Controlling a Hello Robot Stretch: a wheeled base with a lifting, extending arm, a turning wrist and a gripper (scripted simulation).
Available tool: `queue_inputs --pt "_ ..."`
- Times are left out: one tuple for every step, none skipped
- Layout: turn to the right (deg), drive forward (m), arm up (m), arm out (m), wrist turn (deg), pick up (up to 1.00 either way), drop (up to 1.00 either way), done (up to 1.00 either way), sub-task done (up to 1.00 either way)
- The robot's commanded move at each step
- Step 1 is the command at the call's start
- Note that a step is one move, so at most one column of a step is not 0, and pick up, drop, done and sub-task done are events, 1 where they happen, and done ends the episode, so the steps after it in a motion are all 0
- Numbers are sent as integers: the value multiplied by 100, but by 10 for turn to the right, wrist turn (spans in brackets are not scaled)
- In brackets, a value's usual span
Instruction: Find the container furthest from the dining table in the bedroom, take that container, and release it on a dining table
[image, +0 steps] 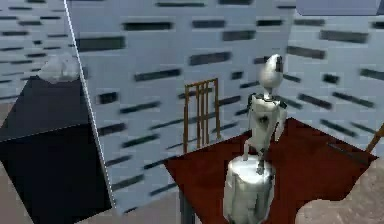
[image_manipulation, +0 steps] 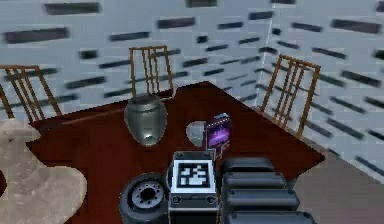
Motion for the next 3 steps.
queue_inputs --pt "-450 0 0 0 0 0 0 0 0" --pt "-390 0 0 0 0 0 0 0 0" --pt "450 0 0 0 0 0 0 0 0"
